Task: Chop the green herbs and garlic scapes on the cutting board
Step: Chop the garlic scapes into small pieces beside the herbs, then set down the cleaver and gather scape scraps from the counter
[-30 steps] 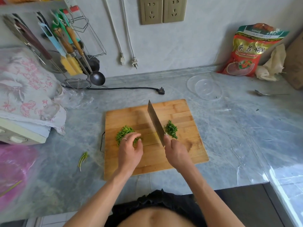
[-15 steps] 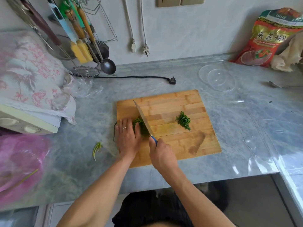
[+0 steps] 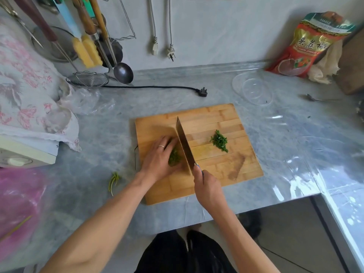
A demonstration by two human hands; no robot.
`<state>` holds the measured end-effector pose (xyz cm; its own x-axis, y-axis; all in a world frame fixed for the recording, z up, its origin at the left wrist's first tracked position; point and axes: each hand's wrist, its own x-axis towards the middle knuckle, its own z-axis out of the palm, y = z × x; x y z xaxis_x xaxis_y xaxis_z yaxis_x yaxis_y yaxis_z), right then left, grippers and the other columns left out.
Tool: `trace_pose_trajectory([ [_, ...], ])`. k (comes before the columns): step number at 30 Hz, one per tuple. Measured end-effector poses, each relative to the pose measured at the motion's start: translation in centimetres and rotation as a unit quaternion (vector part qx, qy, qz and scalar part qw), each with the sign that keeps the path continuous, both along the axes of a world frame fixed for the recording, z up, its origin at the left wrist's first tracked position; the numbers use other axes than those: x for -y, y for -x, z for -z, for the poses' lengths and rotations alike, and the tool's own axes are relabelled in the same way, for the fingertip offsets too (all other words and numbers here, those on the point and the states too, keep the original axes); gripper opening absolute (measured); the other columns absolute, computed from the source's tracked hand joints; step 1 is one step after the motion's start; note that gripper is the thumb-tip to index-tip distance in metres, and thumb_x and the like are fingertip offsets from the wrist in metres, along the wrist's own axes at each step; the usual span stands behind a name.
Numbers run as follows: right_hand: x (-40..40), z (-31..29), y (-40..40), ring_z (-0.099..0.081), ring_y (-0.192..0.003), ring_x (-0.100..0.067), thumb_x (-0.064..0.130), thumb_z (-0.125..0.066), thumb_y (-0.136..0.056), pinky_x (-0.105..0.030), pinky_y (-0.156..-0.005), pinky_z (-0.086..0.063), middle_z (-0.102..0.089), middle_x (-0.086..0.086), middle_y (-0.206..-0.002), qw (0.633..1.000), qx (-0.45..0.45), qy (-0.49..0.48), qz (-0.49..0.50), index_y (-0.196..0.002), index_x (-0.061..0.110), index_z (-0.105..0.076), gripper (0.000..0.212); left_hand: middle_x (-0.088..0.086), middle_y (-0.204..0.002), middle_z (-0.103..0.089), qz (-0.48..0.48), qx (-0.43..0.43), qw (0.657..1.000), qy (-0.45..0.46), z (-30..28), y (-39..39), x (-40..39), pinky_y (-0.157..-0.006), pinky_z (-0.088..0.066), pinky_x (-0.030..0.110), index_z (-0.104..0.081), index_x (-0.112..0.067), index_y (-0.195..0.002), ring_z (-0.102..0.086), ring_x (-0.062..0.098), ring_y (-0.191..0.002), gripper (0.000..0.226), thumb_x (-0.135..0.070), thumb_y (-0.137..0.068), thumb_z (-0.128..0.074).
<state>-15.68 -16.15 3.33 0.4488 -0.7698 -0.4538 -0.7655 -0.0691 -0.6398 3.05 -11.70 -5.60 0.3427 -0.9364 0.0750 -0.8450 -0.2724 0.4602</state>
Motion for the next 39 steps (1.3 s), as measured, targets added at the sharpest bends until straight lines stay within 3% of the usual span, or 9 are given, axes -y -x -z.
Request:
trace_pose_trajectory([
  [4,0.4,-0.1,0.5,-0.043,-0.062,-0.023,0.045,-0.031,-0.103,-0.033,-0.054,-0.033,-0.05,-0.007,-0.068,1.0,0.001,0.0,-0.018,-0.073,0.011,-0.044,0.048,0.006,-0.137,-0.058,0.016,-0.009,0.999,0.035,0.2,-0.9,0.1,-0.101,-0.047,0.05,-0.062,-0.016,-0.13,-0.049,0.03,-0.131,0.063,-0.061,-0.087,-0.056],
  [7,0.3,-0.6,0.2,-0.046,-0.066,-0.037,0.04,-0.033,-0.104,-0.04,-0.058,-0.038,-0.055,-0.018,-0.071,0.999,0.011,0.012,-0.042,-0.073,0.01,-0.046,0.045,0.001,-0.131,-0.06,0.009,-0.043,0.996,0.08,-1.0,-0.4,-0.1,-0.096,-0.051,0.043,-0.064,-0.016,-0.125,-0.055,0.023,-0.123,0.05,-0.052,-0.09,-0.06],
  [9,0.6,-0.8,0.0,-0.046,-0.066,-0.038,0.04,-0.035,-0.104,-0.042,-0.06,-0.039,-0.053,-0.02,-0.07,0.999,0.021,0.009,-0.039,-0.069,0.015,-0.046,0.044,0.0,-0.125,-0.063,-0.041,-0.077,0.988,0.125,-1.9,-0.1,-0.2,-0.094,-0.052,0.033,-0.066,-0.014,-0.121,-0.059,0.018,-0.116,0.04,-0.041,-0.092,-0.062],
  [14,1.8,-1.8,0.3,-0.057,-0.068,-0.037,0.051,-0.038,-0.1,-0.042,-0.061,-0.046,-0.063,-0.025,-0.075,0.998,0.056,0.001,0.004,-0.083,-0.007,-0.056,0.063,0.003,-0.103,-0.073,-0.172,-0.121,0.957,0.2,-4.3,0.2,-1.2,-0.08,-0.058,0.033,-0.074,-0.008,-0.105,-0.068,0.013,-0.094,0.017,-0.014,-0.092,-0.065],
  [17,3.1,-2.6,1.1,-0.051,-0.058,-0.026,0.051,-0.039,-0.099,-0.039,-0.057,-0.043,-0.06,-0.02,-0.068,0.998,0.054,0.031,-0.03,-0.076,-0.002,-0.052,0.059,-0.007,-0.094,-0.074,-0.211,-0.208,0.94,0.172,-5.9,0.8,-1.4,-0.072,-0.057,0.023,-0.075,-0.016,-0.103,-0.068,0.001,-0.082,0.014,-0.014,-0.093,-0.065],
  [20,4.5,-2.9,2.0,-0.044,-0.052,-0.016,0.054,-0.043,-0.098,-0.033,-0.05,-0.035,-0.049,0.0,-0.058,0.995,0.019,0.08,-0.047,-0.071,0.014,-0.045,0.048,-0.015,-0.083,-0.073,-0.235,-0.298,0.916,0.131,-7.2,1.8,-0.7,-0.065,-0.057,0.025,-0.072,-0.03,-0.096,-0.068,0.004,-0.074,0.017,-0.017,-0.095,-0.062],
  [25,7.8,-3.4,5.1,-0.048,-0.059,-0.006,0.04,-0.048,-0.1,-0.021,-0.048,-0.031,-0.052,0.007,-0.07,0.994,-0.004,0.113,-0.013,-0.091,0.015,-0.048,0.027,-0.014,-0.081,-0.072,-0.145,-0.315,0.936,0.064,-9.9,5.3,3.2,-0.07,-0.055,0.023,-0.075,-0.024,-0.095,-0.066,0.002,-0.076,0.015,-0.021,-0.095,-0.06],
  [30,12.5,-2.6,9.7,-0.046,-0.081,-0.023,0.026,-0.053,-0.098,-0.031,-0.065,-0.033,-0.052,-0.004,-0.09,0.995,-0.04,0.086,0.045,-0.096,0.011,-0.041,0.019,-0.013,-0.092,-0.073,-0.044,-0.297,0.954,0.013,-12.0,9.4,9.5,-0.08,-0.052,0.019,-0.075,-0.021,-0.101,-0.065,0.001,-0.088,0.016,-0.024,-0.094,-0.061],
  [39,19.5,0.9,12.3,-0.055,-0.107,-0.034,0.02,-0.054,-0.097,-0.036,-0.082,-0.042,-0.057,-0.019,-0.116,0.985,-0.077,0.122,0.091,-0.117,-0.001,-0.053,0.029,-0.01,-0.086,-0.073,-0.008,-0.291,0.954,-0.075,-12.2,14.0,15.0,-0.078,-0.055,0.024,-0.074,-0.022,-0.093,-0.068,0.012,-0.083,0.013,-0.02,-0.092,-0.062],
])
